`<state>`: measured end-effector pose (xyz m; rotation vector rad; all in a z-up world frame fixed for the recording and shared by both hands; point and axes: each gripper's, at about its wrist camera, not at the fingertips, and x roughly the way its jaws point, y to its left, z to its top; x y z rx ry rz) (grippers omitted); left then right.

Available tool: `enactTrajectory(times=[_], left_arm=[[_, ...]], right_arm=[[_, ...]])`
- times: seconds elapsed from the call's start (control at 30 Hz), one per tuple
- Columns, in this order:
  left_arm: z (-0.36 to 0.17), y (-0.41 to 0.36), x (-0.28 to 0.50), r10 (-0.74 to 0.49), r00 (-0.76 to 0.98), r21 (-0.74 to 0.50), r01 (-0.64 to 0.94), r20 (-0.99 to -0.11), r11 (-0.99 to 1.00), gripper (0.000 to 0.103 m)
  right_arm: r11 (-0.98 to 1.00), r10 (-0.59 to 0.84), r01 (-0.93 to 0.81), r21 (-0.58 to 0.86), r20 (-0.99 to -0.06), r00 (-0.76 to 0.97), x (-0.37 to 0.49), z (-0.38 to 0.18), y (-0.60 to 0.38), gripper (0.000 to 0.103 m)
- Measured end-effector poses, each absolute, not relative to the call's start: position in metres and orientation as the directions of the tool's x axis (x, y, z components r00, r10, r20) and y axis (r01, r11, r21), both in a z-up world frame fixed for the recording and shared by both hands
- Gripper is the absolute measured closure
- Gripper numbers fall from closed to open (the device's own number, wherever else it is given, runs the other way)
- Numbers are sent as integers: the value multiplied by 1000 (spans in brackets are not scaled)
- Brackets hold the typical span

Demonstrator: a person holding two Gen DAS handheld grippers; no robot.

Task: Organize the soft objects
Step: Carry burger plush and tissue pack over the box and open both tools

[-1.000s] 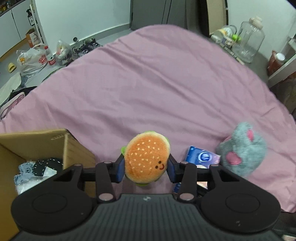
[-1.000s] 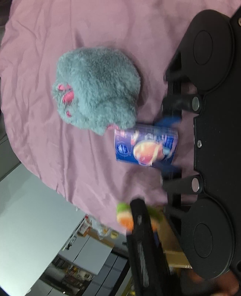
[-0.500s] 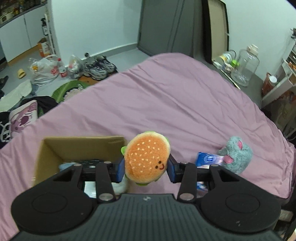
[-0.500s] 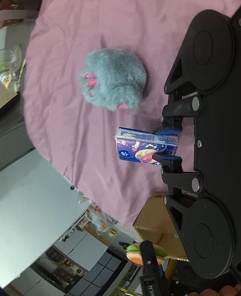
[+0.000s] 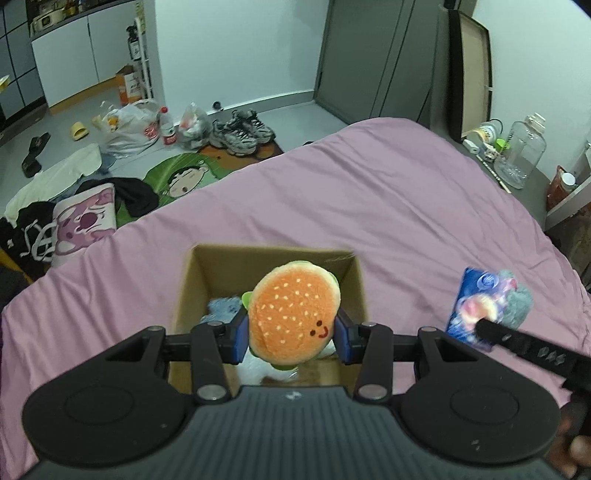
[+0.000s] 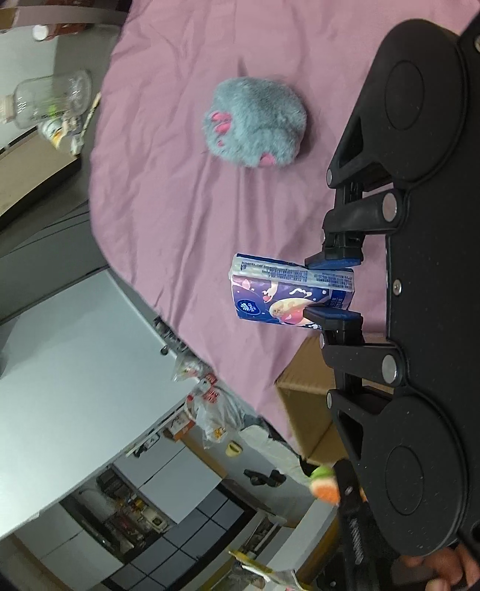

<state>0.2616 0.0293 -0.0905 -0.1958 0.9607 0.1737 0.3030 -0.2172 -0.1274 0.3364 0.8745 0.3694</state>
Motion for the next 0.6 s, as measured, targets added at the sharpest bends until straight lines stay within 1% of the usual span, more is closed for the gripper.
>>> enactTrajectory(times=[0.3, 0.6], left_arm=[[-104, 58, 245, 62, 531, -96, -266, -845, 959, 59], [-121, 75, 238, 45, 490, -108, -280, -870, 954, 58]], right_arm=[[883, 458, -223, 414, -651, 605, 296, -107, -196, 82], [882, 470, -278, 381, -651, 596, 286, -100, -164, 82]])
